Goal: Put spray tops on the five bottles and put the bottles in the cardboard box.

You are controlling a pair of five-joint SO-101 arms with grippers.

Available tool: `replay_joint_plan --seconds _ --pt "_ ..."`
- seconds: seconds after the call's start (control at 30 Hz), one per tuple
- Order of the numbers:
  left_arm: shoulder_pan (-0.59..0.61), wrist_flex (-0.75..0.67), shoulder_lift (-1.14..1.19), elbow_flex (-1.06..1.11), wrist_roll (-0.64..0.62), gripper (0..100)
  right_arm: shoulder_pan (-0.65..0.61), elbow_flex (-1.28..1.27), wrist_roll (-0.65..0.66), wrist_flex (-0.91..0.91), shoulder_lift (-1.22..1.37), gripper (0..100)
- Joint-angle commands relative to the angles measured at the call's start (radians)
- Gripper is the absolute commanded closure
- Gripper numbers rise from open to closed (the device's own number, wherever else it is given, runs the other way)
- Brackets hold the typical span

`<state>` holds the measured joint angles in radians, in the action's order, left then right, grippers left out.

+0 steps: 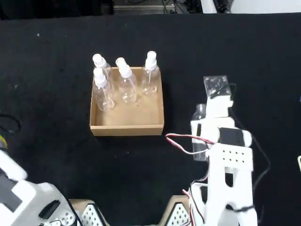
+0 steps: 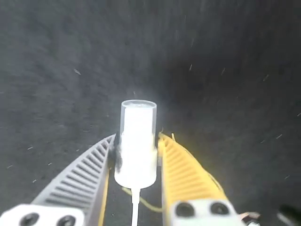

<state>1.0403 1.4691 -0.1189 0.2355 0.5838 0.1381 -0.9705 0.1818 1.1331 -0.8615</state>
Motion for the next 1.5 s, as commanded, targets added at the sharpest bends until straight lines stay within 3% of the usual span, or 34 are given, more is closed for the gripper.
replay_joint_plan --seconds 0.0,0.2,0.43,0.6,0.83,1.0,1.27,1.47 --pt "-0.096 0.048 -0.199 -0.14 -0.18 97 -0.029 0.091 -0.009 0.023 -0.137 98.8" --pt "-0.28 0.032 -0.423 -0.239 -0.443 97 -0.196 0.001 -0.009 -0.075 -0.46 98.8" --pt "-0.601 0.005 -0.537 -0.621 -0.741 97 -0.508 -0.186 -0.172 -0.436 -0.707 98.8" --pt "-0.822 -0.078 -0.537 -0.771 -0.887 97 -0.626 -0.343 -0.239 -0.655 -0.8 98.8" --pt "-1.156 -0.259 -0.535 -0.759 -0.902 97 -0.658 -0.412 -0.238 -0.672 -0.865 98.8" --pt "-1.38 -0.468 -0.537 -0.648 -0.902 97 -0.66 -0.412 -0.239 -0.672 -0.863 98.8" --pt "-1.54 -0.647 -0.535 -0.496 -0.713 97 -0.66 -0.414 -0.238 -0.671 -0.863 98.8" --pt "-1.596 -0.71 -0.535 -0.489 -0.704 97 -0.66 -0.427 -0.238 -0.674 -0.868 98.8"
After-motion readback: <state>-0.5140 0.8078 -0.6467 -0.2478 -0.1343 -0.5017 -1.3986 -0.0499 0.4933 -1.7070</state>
